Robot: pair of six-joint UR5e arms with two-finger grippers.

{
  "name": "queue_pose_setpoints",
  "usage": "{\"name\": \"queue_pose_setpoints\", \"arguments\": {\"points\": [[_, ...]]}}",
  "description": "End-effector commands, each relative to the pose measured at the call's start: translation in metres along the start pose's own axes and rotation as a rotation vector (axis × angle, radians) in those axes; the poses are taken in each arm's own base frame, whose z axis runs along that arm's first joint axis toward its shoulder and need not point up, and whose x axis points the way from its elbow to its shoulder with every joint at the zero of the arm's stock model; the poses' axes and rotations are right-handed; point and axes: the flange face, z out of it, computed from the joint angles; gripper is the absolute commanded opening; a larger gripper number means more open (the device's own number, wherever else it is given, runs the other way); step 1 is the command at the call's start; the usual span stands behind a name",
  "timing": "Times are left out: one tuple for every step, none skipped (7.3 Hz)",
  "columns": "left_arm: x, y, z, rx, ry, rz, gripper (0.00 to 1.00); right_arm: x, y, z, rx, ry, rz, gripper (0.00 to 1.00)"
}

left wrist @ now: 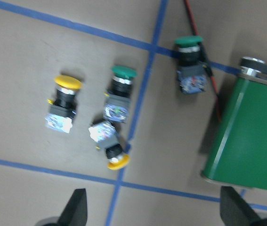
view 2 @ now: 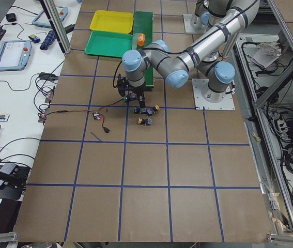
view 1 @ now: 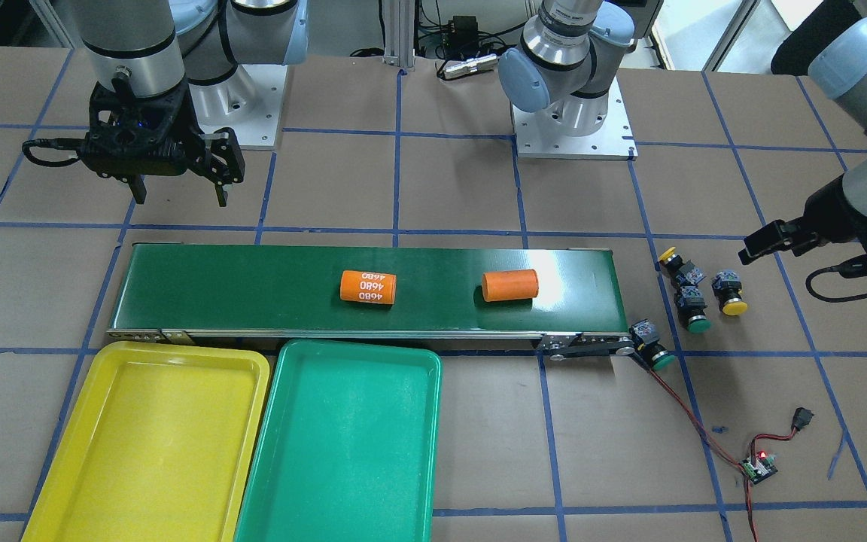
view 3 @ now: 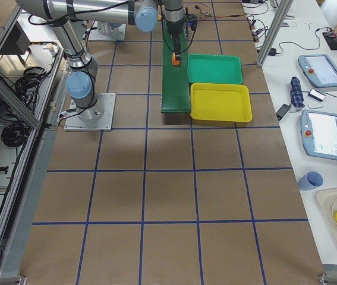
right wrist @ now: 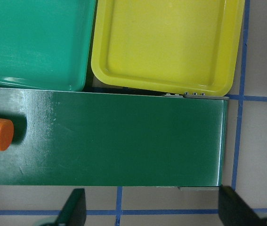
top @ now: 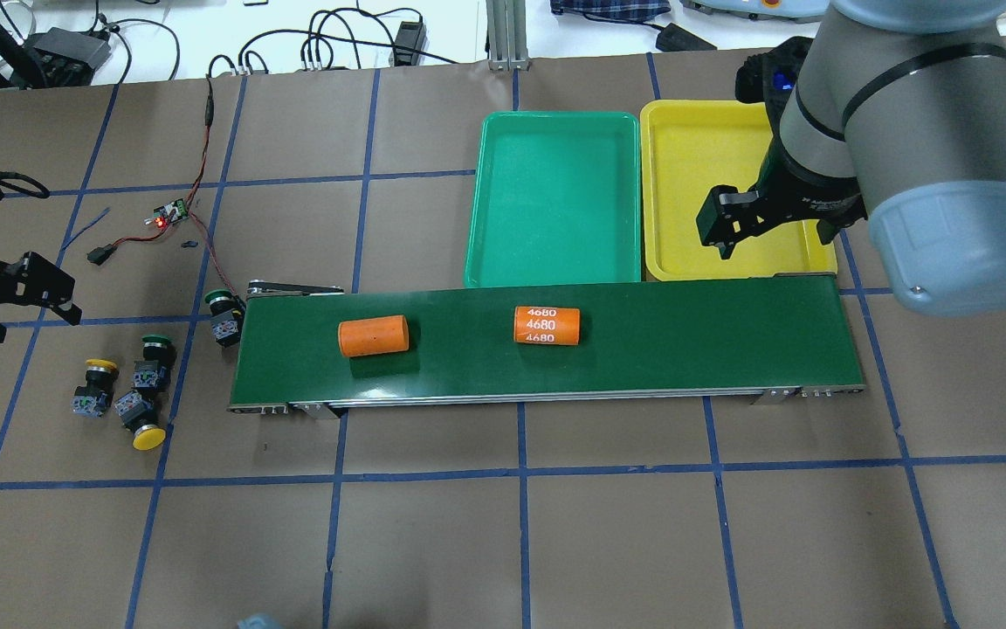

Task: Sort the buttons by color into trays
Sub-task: 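Move the left gripper down onto the yellow-capped push button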

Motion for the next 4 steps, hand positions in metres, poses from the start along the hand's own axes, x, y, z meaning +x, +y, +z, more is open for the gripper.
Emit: {"name": "queue_pose_setpoints", "arguments": {"points": [[-0.004,-0.002,0.053,0.037,-0.036,0.092,1.0,0.0,0.0,0.001,-0.001,0.002,0.0,1.0],[-0.01,-0.004,0.063,0.036,-0.043,0.118,1.0,0.0,0.0,0.001,-0.002,0.001,0.0,1.0],[-0.014,-0.007,0.078,0.01,-0.029,0.119,1.0,0.0,0.0,0.001,-0.004,0.001,0.0,1.0],[-0.02,-0.015,0.088,0.002,-0.036,0.118,1.0,0.0,0.0,0.001,-0.004,0.0,0.0,1.0]]}}
